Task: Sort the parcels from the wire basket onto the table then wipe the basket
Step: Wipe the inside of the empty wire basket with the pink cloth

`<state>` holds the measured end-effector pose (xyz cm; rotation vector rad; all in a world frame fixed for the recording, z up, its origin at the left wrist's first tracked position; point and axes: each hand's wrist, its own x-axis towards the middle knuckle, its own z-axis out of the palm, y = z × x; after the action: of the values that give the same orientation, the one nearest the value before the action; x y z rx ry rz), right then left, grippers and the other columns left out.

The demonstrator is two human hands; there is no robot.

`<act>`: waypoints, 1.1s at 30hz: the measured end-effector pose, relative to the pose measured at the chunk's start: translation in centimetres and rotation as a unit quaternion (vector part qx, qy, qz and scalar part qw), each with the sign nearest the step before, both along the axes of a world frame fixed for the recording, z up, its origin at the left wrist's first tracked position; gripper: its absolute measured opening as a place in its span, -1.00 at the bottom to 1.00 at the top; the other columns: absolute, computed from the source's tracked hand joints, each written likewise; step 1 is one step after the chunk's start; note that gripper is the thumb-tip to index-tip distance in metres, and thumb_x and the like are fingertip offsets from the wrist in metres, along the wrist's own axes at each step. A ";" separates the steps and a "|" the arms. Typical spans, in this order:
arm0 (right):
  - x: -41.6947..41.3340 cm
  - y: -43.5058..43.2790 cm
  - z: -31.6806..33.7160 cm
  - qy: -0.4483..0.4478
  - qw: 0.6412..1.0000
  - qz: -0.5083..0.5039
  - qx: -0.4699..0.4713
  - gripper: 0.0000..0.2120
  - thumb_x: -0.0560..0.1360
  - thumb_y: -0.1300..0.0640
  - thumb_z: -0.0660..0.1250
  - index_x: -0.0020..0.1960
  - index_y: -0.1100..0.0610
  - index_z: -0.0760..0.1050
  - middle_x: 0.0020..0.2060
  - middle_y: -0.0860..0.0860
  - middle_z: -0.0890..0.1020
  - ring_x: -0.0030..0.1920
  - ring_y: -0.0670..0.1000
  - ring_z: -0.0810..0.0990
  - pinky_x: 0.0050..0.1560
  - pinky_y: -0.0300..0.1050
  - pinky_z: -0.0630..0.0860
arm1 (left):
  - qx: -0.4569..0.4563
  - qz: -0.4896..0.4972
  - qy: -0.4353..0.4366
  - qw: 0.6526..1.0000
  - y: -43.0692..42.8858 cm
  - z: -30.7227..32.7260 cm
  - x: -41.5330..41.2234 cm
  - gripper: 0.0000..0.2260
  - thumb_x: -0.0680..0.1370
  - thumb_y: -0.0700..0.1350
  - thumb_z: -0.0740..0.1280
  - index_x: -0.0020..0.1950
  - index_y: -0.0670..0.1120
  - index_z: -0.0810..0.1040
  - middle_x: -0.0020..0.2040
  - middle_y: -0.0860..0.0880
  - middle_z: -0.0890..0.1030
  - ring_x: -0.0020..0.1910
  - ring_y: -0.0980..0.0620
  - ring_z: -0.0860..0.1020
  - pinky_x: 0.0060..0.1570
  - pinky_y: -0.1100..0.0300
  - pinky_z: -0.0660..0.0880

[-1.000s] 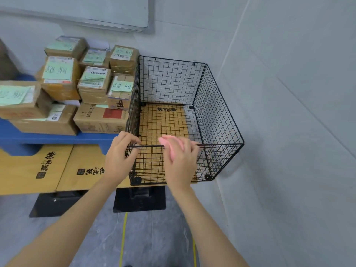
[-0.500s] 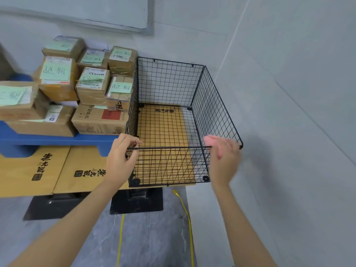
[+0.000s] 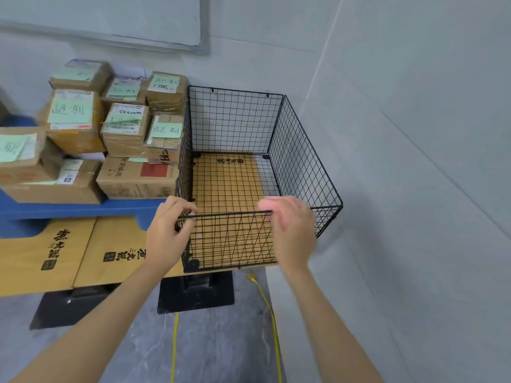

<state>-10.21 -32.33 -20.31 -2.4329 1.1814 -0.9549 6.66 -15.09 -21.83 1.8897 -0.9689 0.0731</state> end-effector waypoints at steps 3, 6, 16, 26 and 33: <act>-4.4 -5.8 1.3 -0.032 0.992 -0.110 0.050 -0.72 0.60 0.04 0.22 0.26 0.02 0.56 0.24 -0.04 0.52 0.16 0.07 0.44 -0.06 -0.14 0.37 | -0.013 0.005 0.016 1.000 -0.3 0.0 -0.4 -0.78 0.53 -0.34 0.29 0.02 -0.02 0.55 0.00 0.09 0.49 0.05 0.06 0.46 0.03 0.27 0.39; -5.5 -7.6 1.8 -0.024 0.990 -0.127 0.061 -0.73 0.60 0.03 0.24 0.24 0.02 0.58 0.22 -0.04 0.51 0.16 0.12 0.43 -0.08 -0.14 0.32 | -0.029 0.012 0.025 0.999 -0.6 0.0 -0.6 -0.79 0.54 -0.33 0.28 0.04 -0.03 0.55 0.02 0.09 0.50 0.08 0.03 0.47 0.07 0.18 0.42; 4.5 6.8 0.8 -0.047 0.995 0.081 -0.015 -0.83 0.54 0.04 0.34 0.11 -0.05 0.62 0.02 -0.08 0.57 0.07 -0.01 0.46 -0.19 -0.26 0.47 | -0.013 0.017 0.010 1.000 -0.3 -0.1 -0.4 -0.76 0.48 -0.11 0.18 0.11 0.02 0.52 0.11 0.16 0.48 0.18 0.06 0.47 0.12 0.14 0.42; 3.3 4.9 1.2 0.041 0.977 0.197 -0.075 -0.74 0.59 0.00 0.28 0.26 -0.13 0.53 0.05 -0.09 0.58 0.00 -0.01 0.46 -0.27 -0.15 0.56 | 0.043 0.032 -0.004 0.999 0.1 0.5 -0.7 -0.74 0.50 0.00 0.17 0.15 0.08 0.51 0.18 0.22 0.46 0.21 0.10 0.47 0.12 0.07 0.47; -1.7 -1.7 1.4 0.024 0.986 0.138 -0.085 -0.75 0.57 0.06 0.31 0.22 -0.13 0.58 0.05 -0.12 0.58 -0.01 -0.05 0.46 -0.32 -0.32 0.41 | 0.040 0.051 0.023 0.998 -0.2 0.6 -1.1 -0.75 0.51 -0.07 0.18 0.15 0.07 0.53 0.21 0.18 0.47 0.27 0.07 0.45 0.17 0.08 0.42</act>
<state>-11.96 -34.05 -18.93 -2.6766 0.7737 -0.9485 5.55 -15.27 -21.24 2.0045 -0.8565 0.0521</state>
